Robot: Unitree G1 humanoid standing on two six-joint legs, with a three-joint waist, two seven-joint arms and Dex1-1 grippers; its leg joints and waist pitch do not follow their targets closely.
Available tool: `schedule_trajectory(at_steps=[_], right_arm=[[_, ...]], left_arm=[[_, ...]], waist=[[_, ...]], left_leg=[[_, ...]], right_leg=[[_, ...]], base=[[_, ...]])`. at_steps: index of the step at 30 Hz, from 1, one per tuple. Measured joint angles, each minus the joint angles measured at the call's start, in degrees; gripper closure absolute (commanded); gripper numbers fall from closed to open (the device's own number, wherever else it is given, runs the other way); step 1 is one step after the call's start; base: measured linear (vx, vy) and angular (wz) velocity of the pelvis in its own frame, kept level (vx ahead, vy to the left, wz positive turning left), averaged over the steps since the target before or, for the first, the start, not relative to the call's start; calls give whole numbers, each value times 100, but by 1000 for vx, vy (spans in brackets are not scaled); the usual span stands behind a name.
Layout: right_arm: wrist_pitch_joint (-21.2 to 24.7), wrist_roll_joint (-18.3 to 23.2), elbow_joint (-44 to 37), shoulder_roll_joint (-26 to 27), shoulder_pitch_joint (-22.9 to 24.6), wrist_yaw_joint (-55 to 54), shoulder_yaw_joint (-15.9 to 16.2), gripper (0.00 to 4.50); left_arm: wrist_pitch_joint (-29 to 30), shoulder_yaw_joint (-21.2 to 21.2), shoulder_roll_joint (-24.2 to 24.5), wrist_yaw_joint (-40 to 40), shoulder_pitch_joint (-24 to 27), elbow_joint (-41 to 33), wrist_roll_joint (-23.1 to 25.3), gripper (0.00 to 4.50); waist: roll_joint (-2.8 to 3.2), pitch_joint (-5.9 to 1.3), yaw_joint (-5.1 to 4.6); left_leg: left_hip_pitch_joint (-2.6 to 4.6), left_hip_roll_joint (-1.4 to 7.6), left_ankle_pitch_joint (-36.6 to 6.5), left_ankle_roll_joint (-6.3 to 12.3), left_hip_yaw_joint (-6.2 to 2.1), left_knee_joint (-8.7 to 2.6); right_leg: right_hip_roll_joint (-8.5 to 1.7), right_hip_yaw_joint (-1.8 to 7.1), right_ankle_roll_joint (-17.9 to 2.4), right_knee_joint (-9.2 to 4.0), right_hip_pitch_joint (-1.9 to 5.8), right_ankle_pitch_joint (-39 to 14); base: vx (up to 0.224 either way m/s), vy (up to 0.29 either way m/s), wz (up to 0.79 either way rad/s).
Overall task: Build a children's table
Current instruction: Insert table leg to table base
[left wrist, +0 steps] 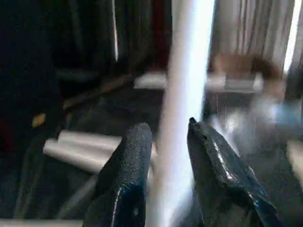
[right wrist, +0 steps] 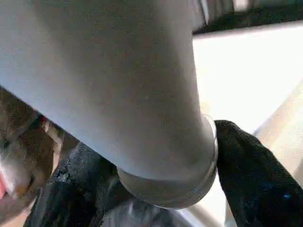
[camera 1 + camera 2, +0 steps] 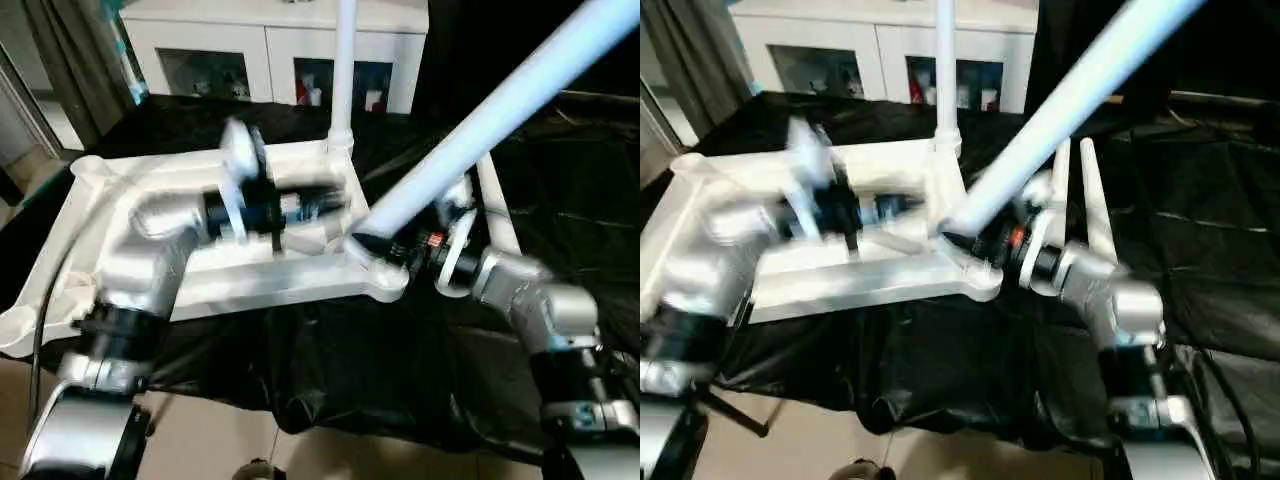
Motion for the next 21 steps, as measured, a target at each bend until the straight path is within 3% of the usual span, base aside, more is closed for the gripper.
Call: schedule_trajectory(at_steps=[9,16,17,21], right_arm=[[250,-78,-94,1,-29,27,466,170],[262,-100,-79,-23,-180,121,632,170],[258,-135,-70,-23,-181,121,657,170],[249,-185,-3,-1,-182,176,688,170]], left_arm=[[741,-119,-1093,924,-89,-353,-306,197],[1029,-108,-1313,1112,-177,-367,-550,137],[1058,-104,-1363,1166,-178,-369,-561,188],[1158,-25,-1426,1363,-179,-368,-580,200]], waist=[[-6,1,-23],[-6,0,-2],[-6,0,1],[-6,0,7]], left_leg=[[-8,1,7,4,-1,3],[-9,1,14,16,-1,8],[-9,1,14,16,-2,9],[-9,1,16,19,-4,15]], right_leg=[[3,0,2,-6,-5,1],[2,0,3,-7,-3,2],[2,0,3,-6,-2,2],[1,-2,5,-4,3,5]], base=[[0,0,0],[0,0,0],[0,0,0],[0,0,0]])
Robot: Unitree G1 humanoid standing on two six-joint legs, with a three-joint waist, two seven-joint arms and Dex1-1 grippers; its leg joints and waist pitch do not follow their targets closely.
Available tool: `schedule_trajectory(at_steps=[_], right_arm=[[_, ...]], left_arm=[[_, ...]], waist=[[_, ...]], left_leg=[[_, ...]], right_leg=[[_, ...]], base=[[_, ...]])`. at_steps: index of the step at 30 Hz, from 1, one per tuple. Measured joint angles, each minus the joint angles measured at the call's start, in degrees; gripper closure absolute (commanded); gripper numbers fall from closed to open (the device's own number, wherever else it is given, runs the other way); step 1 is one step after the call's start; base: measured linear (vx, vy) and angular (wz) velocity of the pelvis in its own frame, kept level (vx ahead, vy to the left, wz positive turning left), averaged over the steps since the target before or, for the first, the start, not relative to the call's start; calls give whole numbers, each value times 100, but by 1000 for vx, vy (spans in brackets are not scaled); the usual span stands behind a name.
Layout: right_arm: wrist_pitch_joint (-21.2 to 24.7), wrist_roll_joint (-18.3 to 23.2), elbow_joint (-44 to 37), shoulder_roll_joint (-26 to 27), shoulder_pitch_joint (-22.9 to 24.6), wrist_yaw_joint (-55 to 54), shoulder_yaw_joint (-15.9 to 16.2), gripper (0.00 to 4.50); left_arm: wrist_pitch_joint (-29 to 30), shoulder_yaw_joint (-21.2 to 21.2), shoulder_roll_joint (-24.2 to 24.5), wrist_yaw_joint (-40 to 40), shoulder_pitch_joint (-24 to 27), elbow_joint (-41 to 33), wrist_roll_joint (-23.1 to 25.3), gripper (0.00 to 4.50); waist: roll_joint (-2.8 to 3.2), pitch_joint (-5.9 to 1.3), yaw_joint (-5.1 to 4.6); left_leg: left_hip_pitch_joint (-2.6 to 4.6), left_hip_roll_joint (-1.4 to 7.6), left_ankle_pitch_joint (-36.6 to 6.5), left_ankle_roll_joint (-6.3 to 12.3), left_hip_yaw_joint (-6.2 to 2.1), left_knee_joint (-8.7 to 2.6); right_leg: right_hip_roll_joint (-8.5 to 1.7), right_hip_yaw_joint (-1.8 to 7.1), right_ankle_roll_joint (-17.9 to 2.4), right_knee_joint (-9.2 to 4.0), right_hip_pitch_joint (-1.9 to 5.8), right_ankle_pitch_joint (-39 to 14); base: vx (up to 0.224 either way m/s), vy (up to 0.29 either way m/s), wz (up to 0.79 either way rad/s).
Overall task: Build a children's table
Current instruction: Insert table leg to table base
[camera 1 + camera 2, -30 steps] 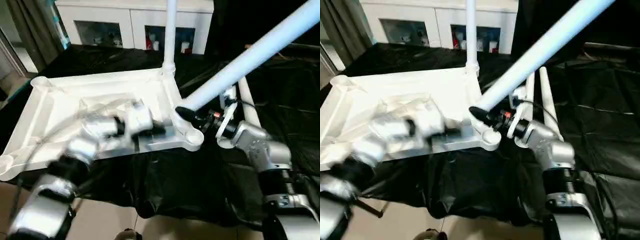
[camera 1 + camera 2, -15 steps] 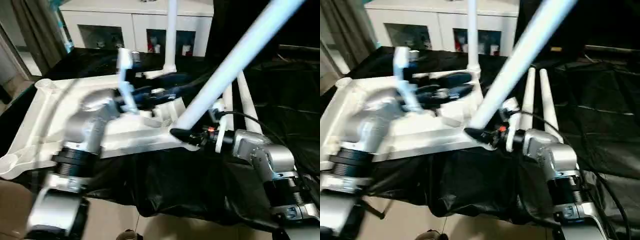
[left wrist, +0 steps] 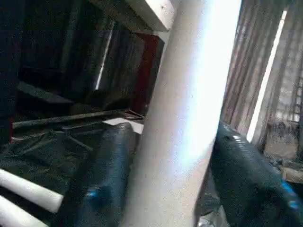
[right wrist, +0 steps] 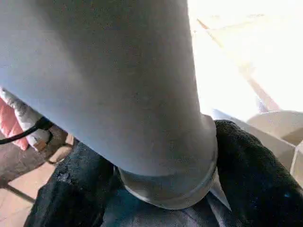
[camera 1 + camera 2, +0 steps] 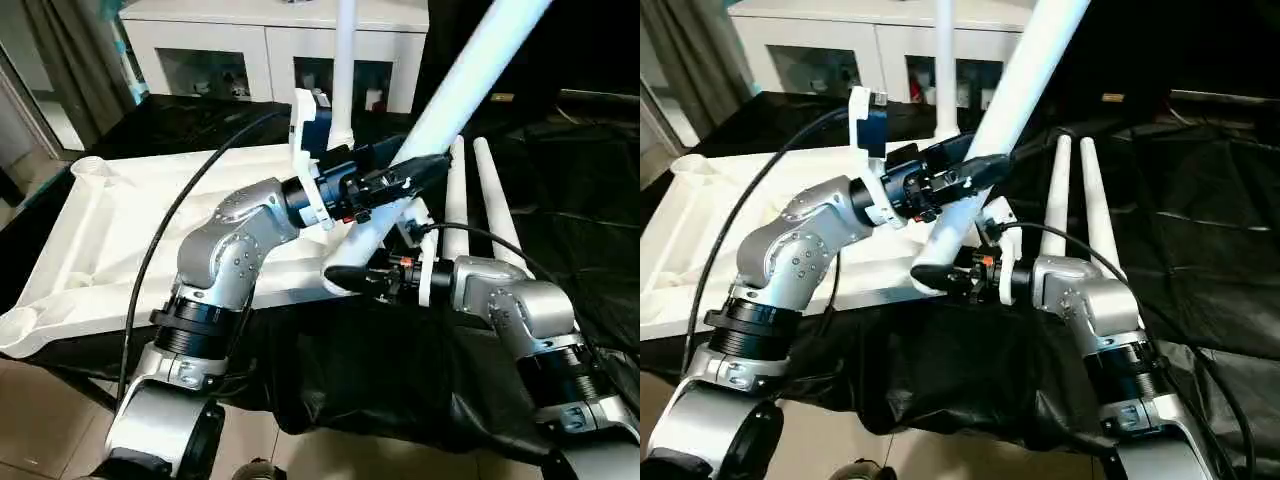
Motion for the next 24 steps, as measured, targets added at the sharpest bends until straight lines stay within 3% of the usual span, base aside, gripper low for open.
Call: schedule_trajectory(at_steps=[1,5,16,17,20,24], right_arm=[[-9,-3,42,-2,-8,-7,-6,170],[-12,11,59,19,-18,45,-2,171],[-66,5,106,115,-109,-42,-20,171],[-58,22,106,119,-127,-66,-32,136],[147,252,-3,43,-191,-196,-322,98],[190,272,-147,-174,-482,-685,-997,59]], left_arm=[[4,9,6,38,0,0,-2,227],[-37,9,23,102,0,-32,46,240],[-123,160,0,223,0,-61,88,248],[-132,190,-9,269,-15,-53,86,248],[-124,361,-83,842,-360,126,129,249],[-60,478,-16,1235,-473,364,270,263]], waist=[[0,0,-4],[0,0,-1],[11,-4,-4],[19,-4,-6],[31,-5,13],[101,-15,-4]], left_leg=[[2,0,0,0,-1,1],[1,0,1,0,-5,2],[1,0,1,1,-12,18],[2,0,1,1,-13,20],[1,0,1,1,-20,27],[10,-7,1,2,-31,38]], right_leg=[[0,0,1,1,2,1],[0,-3,1,3,2,1],[0,-5,1,10,9,3],[0,-5,1,10,12,3],[0,-10,0,9,23,8],[-2,-9,2,-2,41,18]], base=[[0,0,0],[0,0,0],[0,0,0],[0,0,0],[0,0,0],[0,0,0]])
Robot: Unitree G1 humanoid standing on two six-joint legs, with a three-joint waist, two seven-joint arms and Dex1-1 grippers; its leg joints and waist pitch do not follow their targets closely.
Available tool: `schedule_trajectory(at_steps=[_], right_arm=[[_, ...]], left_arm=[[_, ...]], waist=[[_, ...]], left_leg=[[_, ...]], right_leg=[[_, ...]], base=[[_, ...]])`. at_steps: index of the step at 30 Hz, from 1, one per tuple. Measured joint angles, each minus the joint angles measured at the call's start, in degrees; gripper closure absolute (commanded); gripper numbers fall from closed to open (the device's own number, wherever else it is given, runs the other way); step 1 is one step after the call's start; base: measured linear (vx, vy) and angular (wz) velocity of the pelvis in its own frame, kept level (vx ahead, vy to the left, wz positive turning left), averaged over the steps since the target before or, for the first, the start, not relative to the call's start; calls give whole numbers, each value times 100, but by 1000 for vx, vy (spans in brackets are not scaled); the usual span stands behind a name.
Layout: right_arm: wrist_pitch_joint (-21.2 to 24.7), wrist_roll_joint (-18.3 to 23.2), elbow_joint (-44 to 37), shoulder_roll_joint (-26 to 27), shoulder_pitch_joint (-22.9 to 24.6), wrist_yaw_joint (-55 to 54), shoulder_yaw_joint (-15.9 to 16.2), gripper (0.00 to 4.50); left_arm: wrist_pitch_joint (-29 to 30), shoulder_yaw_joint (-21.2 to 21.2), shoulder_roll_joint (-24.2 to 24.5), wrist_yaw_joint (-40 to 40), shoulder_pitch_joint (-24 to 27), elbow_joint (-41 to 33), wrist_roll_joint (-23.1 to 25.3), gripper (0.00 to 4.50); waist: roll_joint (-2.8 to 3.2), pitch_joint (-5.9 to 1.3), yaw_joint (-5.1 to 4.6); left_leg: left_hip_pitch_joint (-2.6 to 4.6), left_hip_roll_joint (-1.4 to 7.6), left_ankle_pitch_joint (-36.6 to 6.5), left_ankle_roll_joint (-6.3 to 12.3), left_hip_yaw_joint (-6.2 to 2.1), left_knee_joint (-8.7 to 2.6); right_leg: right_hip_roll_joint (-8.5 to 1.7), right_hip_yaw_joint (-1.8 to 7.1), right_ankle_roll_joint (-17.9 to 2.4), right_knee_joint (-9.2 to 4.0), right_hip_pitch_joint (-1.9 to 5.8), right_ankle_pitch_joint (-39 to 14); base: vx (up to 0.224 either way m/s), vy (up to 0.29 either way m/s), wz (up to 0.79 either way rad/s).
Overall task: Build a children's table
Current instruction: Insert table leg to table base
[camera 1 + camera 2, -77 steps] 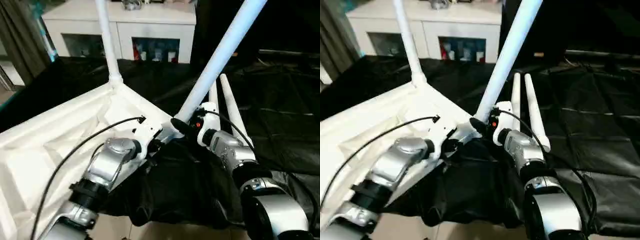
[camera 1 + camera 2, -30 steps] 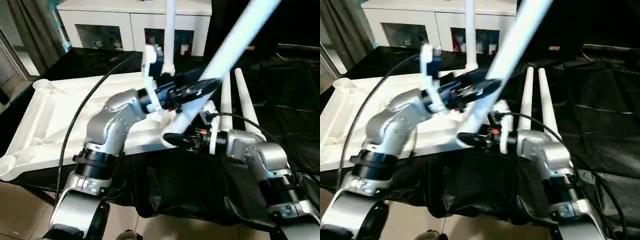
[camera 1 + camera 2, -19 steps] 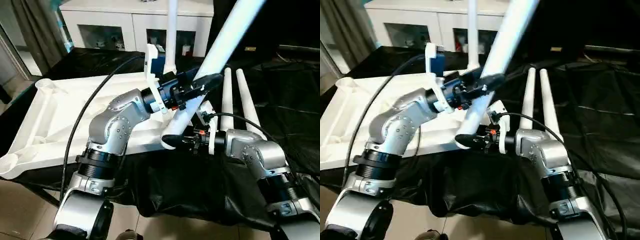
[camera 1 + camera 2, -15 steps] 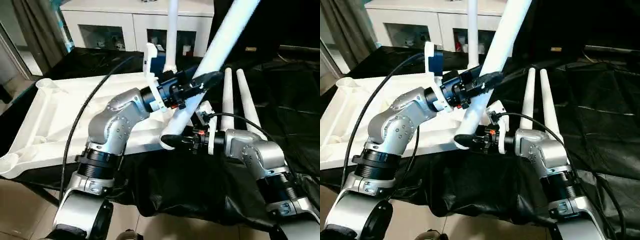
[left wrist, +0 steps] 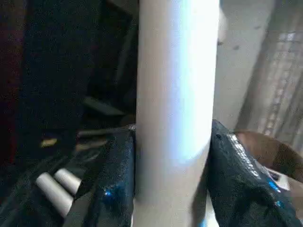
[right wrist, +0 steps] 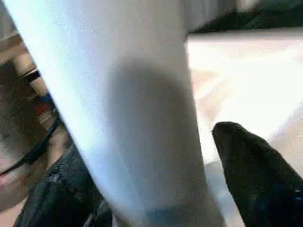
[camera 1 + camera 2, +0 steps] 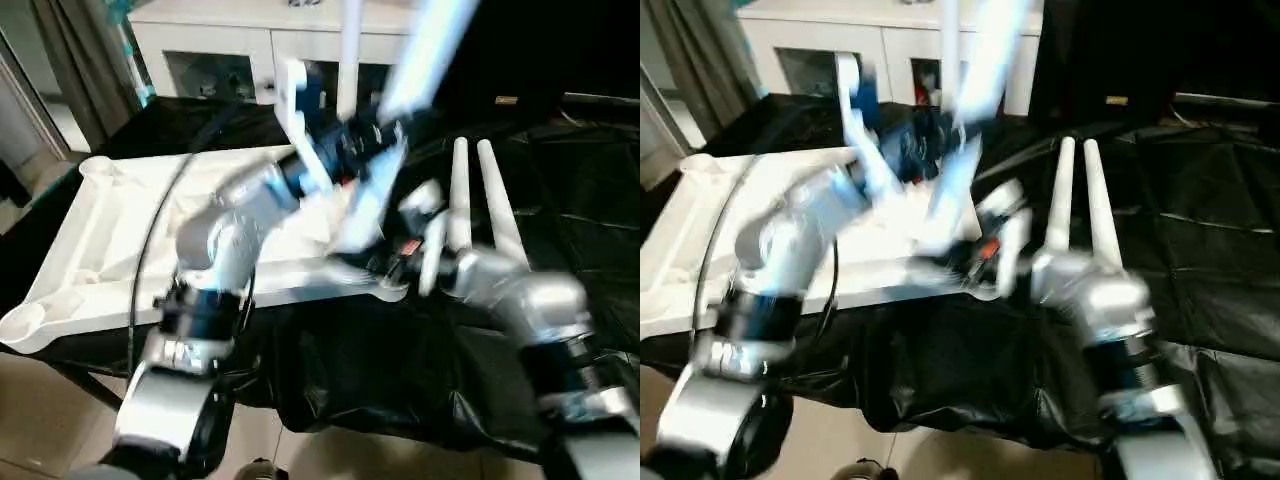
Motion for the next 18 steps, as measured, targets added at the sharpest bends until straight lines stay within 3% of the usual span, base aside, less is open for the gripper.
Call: schedule_trajectory(at_steps=[5,18], right_arm=[[313,400,-1,-9,-227,-60,-390,55],[885,331,-368,-301,-284,4,129,55]], left_arm=[[226,4,-3,508,-30,311,254,273],[1311,291,5,1590,-455,352,201,275]], waist=[[6,3,-19],[-12,10,10]], left_leg=[[-1,4,2,-3,-19,-3],[-10,0,8,2,-18,1]], right_leg=[[7,-13,3,3,-1,0],[4,-13,2,2,-4,1]], base=[[0,0,0],[0,0,0]])
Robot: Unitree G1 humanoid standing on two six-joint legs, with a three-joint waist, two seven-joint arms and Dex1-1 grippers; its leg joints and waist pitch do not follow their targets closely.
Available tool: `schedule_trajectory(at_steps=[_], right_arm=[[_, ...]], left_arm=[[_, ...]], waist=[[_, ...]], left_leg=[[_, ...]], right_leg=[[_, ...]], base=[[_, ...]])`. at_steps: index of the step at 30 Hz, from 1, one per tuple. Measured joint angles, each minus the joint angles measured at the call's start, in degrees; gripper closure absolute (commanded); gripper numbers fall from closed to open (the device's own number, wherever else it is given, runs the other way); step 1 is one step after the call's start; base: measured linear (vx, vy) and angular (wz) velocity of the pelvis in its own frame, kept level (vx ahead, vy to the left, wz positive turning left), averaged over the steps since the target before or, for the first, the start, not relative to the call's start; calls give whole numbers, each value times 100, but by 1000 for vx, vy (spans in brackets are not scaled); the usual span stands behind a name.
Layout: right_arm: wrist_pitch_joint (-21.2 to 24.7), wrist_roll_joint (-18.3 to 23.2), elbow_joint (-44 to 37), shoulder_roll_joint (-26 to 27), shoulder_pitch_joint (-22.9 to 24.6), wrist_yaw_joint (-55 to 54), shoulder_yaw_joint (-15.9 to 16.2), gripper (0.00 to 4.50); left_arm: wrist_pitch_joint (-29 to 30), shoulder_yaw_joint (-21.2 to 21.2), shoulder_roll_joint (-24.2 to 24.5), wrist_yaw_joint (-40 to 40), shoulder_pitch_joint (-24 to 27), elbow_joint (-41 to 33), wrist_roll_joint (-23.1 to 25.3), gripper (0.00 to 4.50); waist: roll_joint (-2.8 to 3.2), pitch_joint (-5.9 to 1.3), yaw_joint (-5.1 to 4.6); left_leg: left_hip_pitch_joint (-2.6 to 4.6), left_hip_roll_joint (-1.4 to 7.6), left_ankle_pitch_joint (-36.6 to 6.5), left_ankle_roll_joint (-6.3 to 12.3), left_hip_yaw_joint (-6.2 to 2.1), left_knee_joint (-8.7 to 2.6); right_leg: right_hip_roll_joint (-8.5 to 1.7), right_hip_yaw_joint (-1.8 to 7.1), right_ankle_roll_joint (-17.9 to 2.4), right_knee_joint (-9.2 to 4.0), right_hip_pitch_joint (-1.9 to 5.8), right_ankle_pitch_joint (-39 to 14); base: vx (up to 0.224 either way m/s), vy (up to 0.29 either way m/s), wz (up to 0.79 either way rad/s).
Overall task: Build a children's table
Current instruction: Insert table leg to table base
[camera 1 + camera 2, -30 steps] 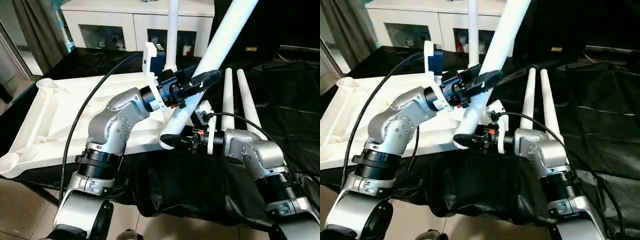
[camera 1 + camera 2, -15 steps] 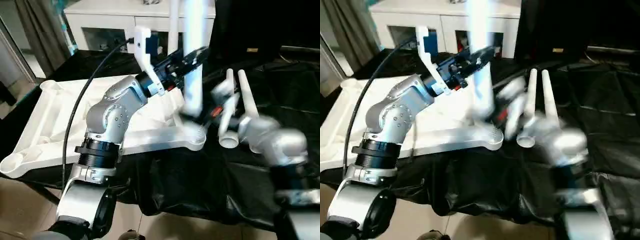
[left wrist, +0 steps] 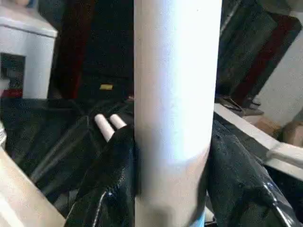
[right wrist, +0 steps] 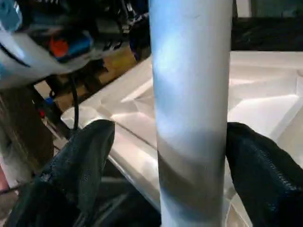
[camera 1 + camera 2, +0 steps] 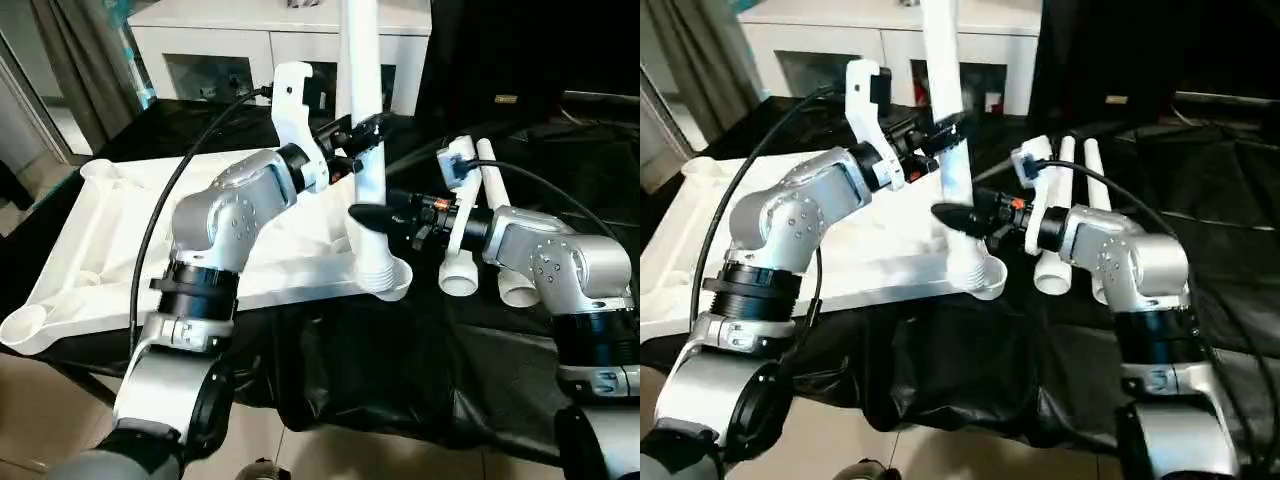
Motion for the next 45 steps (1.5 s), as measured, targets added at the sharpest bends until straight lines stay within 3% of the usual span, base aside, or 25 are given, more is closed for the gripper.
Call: schedule_trajectory(at_steps=[10,19,22,29,31,45], right_arm=[[174,-198,70,-143,1,-124,188,55],[164,-310,139,-41,25,-121,585,143],[145,-387,140,-54,25,-41,674,148],[165,-415,140,-166,25,186,915,108],[154,-485,167,-167,25,200,1008,68],[43,-503,371,-187,-6,304,1061,66]], left_arm=[[289,241,1,269,-43,-15,-147,275],[460,268,-15,270,-45,-42,-190,275],[560,247,-6,225,-44,-200,-216,275],[663,71,63,32,-42,-315,-215,275],[684,41,67,19,-42,-362,-213,275],[819,-299,261,-301,116,-605,-141,275]], waist=[[-20,3,-1],[-41,2,-2],[-45,2,3],[-52,-1,0],[-57,0,0],[-63,1,-1]], left_leg=[[-1,0,13,21,0,0],[-2,0,15,25,1,0],[-3,0,15,24,1,0],[-2,0,15,24,1,0],[-2,0,15,24,1,0],[-2,0,15,24,1,0]], right_leg=[[0,0,0,-1,0,0],[-1,0,0,-2,0,0],[-1,0,0,-2,0,0],[-1,0,1,-2,0,1],[-1,0,1,-2,0,1],[-1,0,1,-1,0,1]], base=[[0,0,0],[0,0,0],[0,0,0],[0,0,0],[0,0,0],[0,0,0]])
